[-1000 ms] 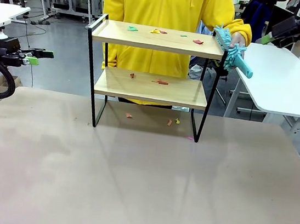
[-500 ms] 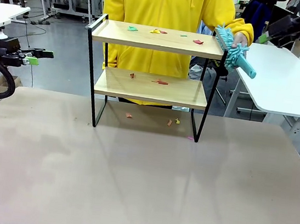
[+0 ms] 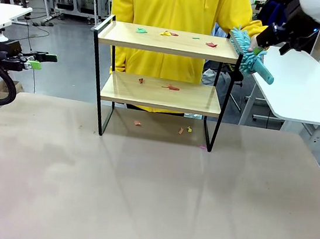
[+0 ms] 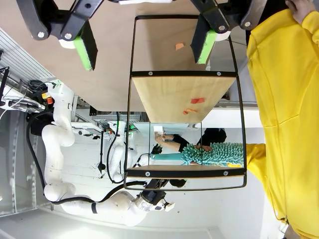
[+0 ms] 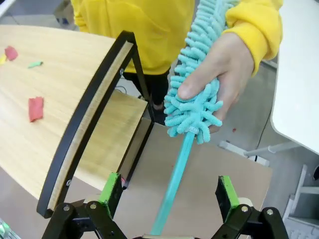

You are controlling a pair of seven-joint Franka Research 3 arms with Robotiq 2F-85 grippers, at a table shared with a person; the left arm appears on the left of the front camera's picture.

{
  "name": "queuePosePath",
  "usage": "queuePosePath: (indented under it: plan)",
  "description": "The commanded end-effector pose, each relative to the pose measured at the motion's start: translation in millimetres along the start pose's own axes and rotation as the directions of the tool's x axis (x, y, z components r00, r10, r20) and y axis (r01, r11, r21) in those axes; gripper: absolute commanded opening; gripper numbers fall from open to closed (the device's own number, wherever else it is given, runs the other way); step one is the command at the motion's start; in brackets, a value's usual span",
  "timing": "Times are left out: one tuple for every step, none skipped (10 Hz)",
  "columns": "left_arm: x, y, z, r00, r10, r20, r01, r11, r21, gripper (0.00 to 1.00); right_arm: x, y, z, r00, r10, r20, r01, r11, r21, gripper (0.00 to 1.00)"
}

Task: Clean the shelf.
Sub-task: Pick up the Duster handed by the human.

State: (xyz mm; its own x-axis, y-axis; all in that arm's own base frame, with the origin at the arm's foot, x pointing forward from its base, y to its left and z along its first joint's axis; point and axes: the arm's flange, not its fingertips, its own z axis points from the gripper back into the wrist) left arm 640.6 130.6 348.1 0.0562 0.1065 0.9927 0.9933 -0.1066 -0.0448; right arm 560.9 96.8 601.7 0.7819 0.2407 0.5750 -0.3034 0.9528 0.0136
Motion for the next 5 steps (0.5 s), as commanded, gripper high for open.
queuePosePath:
  plan:
    - [1.0, -1.5, 0.0, 1.0, -0.017, -0.008, 0.017, 1.0, -0.007, 1.0, 5.0, 8.1, -4.0, 0.998, -0.037, -0.048, 0.033, 0.997, -0.07, 1.0]
    - [1.0, -1.5, 0.0, 1.0, -0.017, -0.008, 0.017, 1.0, -0.007, 1.0, 2.8, 11.0, -12.5, 0.997, -0.05, -0.06, 0.045, 0.995, -0.084, 1.0]
    - [1.0, -1.5, 0.0, 1.0, -0.017, -0.008, 0.017, 1.0, -0.007, 1.0, -1.5, 13.1, -21.3, 0.996, -0.065, -0.067, 0.058, 0.994, -0.092, 1.0]
    - [1.0, -1.5, 0.0, 1.0, -0.017, -0.008, 0.017, 1.0, -0.007, 1.0, -6.0, 14.8, -27.5, 0.994, -0.079, -0.079, 0.071, 0.992, -0.106, 1.0]
    - [1.0, -1.5, 0.0, 1.0, -0.017, -0.008, 0.017, 1.0, -0.007, 1.0, -10.0, 17.1, -30.1, 0.991, -0.1, -0.086, 0.089, 0.988, -0.125, 1.0]
